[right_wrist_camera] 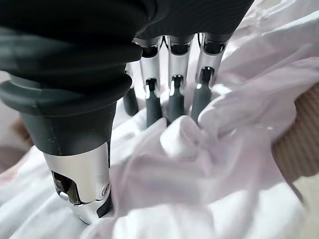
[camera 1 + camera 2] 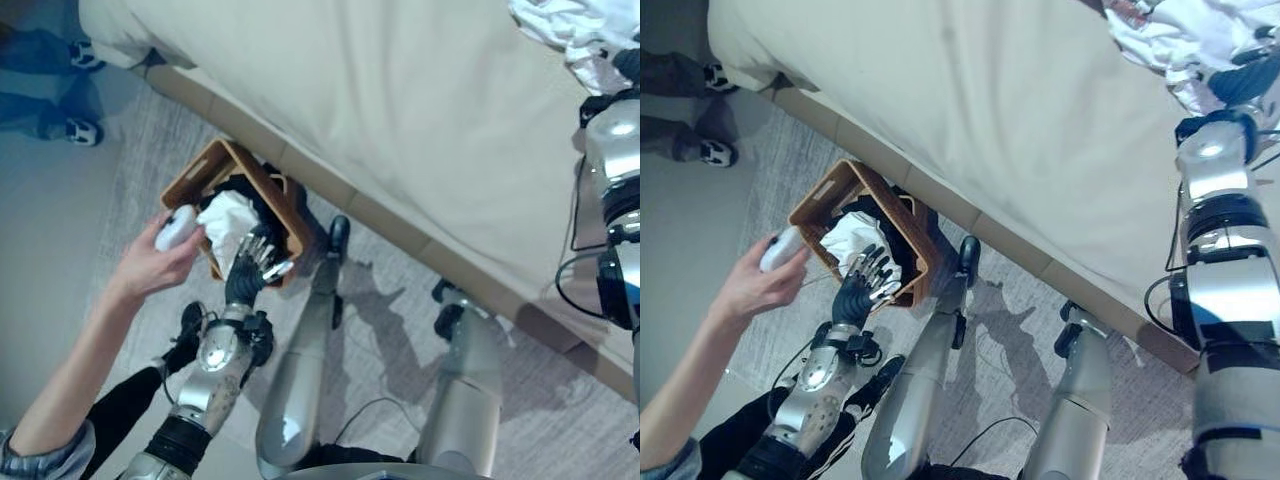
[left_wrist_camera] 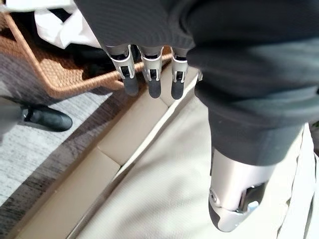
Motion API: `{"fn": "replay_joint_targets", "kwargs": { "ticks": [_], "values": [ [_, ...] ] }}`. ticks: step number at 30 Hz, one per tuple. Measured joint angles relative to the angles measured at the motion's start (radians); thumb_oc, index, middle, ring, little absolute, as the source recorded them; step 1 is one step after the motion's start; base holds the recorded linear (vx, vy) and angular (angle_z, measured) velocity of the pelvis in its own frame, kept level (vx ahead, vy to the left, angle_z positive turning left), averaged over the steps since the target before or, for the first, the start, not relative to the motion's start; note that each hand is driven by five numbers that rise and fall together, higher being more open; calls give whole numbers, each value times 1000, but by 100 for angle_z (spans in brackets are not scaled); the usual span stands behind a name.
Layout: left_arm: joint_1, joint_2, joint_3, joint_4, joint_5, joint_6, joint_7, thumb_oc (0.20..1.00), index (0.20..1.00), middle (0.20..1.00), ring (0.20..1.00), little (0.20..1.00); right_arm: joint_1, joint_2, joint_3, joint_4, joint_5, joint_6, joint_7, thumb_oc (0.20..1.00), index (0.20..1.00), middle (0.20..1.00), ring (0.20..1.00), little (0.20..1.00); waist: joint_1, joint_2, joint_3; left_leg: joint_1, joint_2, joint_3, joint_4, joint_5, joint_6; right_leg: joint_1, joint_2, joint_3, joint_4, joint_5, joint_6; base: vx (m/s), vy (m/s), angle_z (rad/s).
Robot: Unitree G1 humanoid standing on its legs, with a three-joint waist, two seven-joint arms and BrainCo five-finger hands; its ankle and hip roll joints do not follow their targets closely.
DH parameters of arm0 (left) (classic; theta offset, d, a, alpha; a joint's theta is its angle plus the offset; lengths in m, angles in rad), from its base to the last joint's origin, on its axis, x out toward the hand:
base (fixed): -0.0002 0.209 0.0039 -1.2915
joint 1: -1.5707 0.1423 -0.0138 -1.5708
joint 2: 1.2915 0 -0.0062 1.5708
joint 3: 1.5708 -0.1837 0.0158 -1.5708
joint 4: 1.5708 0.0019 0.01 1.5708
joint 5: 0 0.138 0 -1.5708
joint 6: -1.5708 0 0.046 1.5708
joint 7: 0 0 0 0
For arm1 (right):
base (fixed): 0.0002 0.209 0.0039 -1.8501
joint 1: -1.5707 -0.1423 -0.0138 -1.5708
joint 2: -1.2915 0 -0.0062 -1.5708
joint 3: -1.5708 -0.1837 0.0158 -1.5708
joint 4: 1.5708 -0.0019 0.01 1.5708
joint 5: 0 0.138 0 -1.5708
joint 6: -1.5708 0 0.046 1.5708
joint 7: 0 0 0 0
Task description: Pick up clothes into the bucket
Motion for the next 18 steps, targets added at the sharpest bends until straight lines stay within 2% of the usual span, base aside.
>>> {"fn": "replay_joint_targets", "kwargs": {
  "ticks": [4,6,9,12,16,17,18],
  "values": [
    [0,0,0,-10,-3,0,2,1000,1000,1000,1000,1000,-60,-41,2,36,67,0,-1,1000,1000,1000,1000,1000,3,0,0,-29,-15,4,5,4,4,-44,-21,16,27,-4,1,36,-5,6],
    [0,0,0,-20,-6,0,3,1000,1000,1000,1000,1000,-90,-60,41,65,72,2,19,1000,1000,1000,1000,1000,9,1,0,-38,-21,7,4,6,5,-61,-27,23,39,-6,3,56,-26,5],
    [1,5,3,-38,-14,-12,-2,1000,1000,1000,1000,1000,-141,-88,92,94,83,13,76,1000,1000,1000,1000,1000,7,5,-2,-52,-25,10,-3,5,-3,-95,-31,42,60,-27,13,30,-15,1],
    [3,8,9,-59,-33,-19,-10,1000,1000,1000,1000,1000,-162,-113,146,88,99,13,125,1000,1000,1000,1000,1000,19,7,-4,-83,-24,14,9,25,-4,-135,-27,59,83,-19,1,49,-62,-4],
    [4,6,12,-69,-46,-21,-25,1000,1000,1000,1000,1000,-188,-147,196,86,101,6,195,1000,1000,1000,1000,1000,16,8,-4,-119,-25,14,17,20,-6,-180,-27,68,103,-31,-2,4,-34,1],
    [5,6,16,-69,-46,-20,-34,1000,1000,1000,1000,1000,-190,-163,223,76,100,3,224,915,915,915,915,915,15,8,-4,-129,-27,13,24,19,-6,-189,-27,70,109,-31,-2,0,0,0],
    [5,6,19,-69,-46,-21,-38,1000,1000,1000,1000,1000,-193,-171,230,74,100,-1,236,915,915,915,915,915,15,8,-4,-134,-27,13,26,19,-6,-193,-28,71,111,-32,-3,0,0,0]
  ]
}}
